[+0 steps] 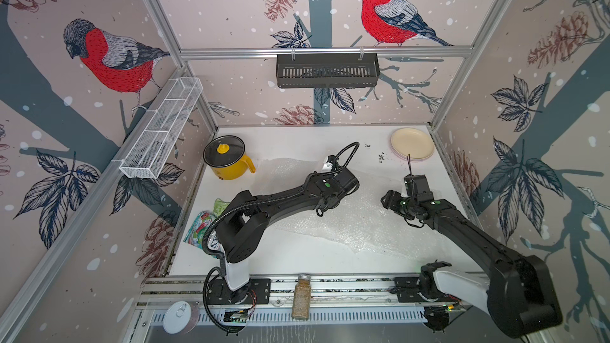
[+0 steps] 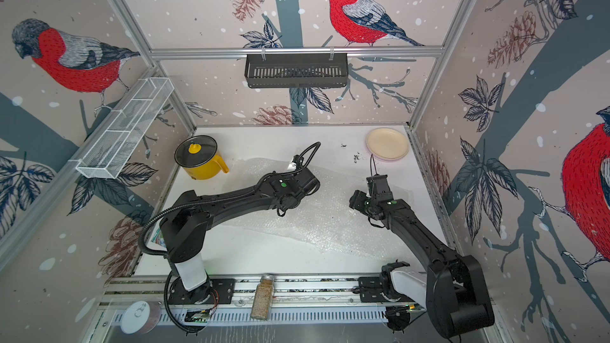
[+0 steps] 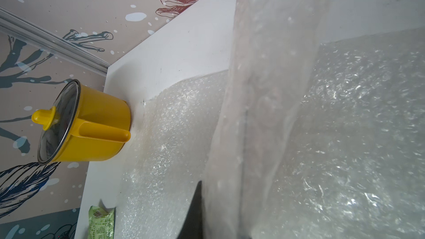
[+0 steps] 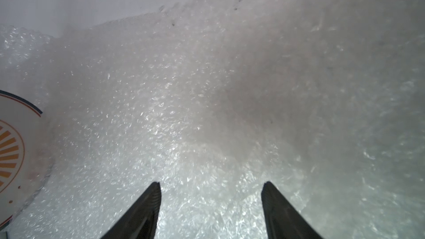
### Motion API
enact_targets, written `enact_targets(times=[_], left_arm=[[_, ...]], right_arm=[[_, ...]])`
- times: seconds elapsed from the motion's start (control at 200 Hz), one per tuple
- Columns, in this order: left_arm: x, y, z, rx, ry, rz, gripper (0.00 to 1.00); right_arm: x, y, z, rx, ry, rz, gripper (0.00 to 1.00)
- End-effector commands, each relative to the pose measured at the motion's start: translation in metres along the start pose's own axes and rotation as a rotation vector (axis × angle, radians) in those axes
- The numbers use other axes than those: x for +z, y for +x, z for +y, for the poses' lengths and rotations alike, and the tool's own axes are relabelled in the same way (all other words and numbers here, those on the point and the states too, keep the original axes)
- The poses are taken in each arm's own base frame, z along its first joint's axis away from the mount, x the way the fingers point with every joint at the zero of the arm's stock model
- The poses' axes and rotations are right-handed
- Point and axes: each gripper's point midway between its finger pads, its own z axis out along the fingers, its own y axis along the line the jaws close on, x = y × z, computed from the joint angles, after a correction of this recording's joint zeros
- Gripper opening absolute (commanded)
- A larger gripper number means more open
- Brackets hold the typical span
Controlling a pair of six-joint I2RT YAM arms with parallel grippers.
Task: Unpack dinner plates from bubble wrap
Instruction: Unwrap the bubble wrap.
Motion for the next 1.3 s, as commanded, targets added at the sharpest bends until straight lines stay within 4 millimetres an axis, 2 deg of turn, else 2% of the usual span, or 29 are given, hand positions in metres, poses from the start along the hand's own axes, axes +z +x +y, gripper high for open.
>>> enact_targets(times=[0.0, 0.08, 0.2, 0.32, 0.475, 0.515, 0.72, 0.815, 1.001, 1.126, 1.191, 1.291], left_arm=[[-0.001, -0.005, 0.005, -0.028, 0.003, -0.013, 0.00], [-0.002, -0.005, 0.006, -0.037, 0.009, -0.017, 0.00], [-0.001, -0.003, 0.005, -0.047, 0.017, -0.010, 0.00], [0.000, -0.004, 0.005, -0.049, 0.020, -0.011, 0.00], [-0.003, -0.011, 0.012, -0.060, 0.013, -0.020, 0.00], [-0.006, -0.015, 0.015, -0.070, 0.012, -0.027, 0.00], [-0.033, -0.034, 0.042, -0.141, 0.046, -0.068, 0.00], [-0.049, -0.042, 0.050, -0.188, 0.126, -0.081, 0.00], [-0.080, -0.047, 0.045, -0.289, 0.409, -0.078, 0.00], [-0.103, -0.053, 0.044, -0.336, 0.561, -0.148, 0.00], [-0.107, -0.053, 0.048, -0.355, 0.599, -0.149, 0.00], [-0.108, -0.054, 0.049, -0.373, 0.660, -0.142, 0.00]], right_arm=[[0.010, -0.015, -0.006, -0.003, 0.051, -0.040, 0.68], [0.023, -0.011, 0.003, -0.012, -0.012, 0.004, 0.64], [0.030, -0.012, 0.014, -0.022, -0.048, 0.011, 0.55], [0.025, -0.015, 0.022, -0.035, -0.081, -0.006, 0.35], [0.008, -0.021, 0.032, -0.061, -0.117, -0.033, 0.11], [-0.004, -0.027, 0.038, -0.069, -0.136, -0.063, 0.06], [-0.047, -0.052, 0.055, -0.076, -0.154, -0.139, 0.05], [-0.065, -0.067, 0.044, -0.046, -0.092, -0.176, 0.04], [-0.106, -0.099, 0.003, 0.058, 0.034, -0.320, 0.04], [-0.135, -0.115, -0.014, 0.110, 0.059, -0.431, 0.04], [-0.141, -0.120, -0.024, 0.125, 0.089, -0.451, 0.05], [-0.137, -0.121, -0.038, 0.146, 0.120, -0.435, 0.06]])
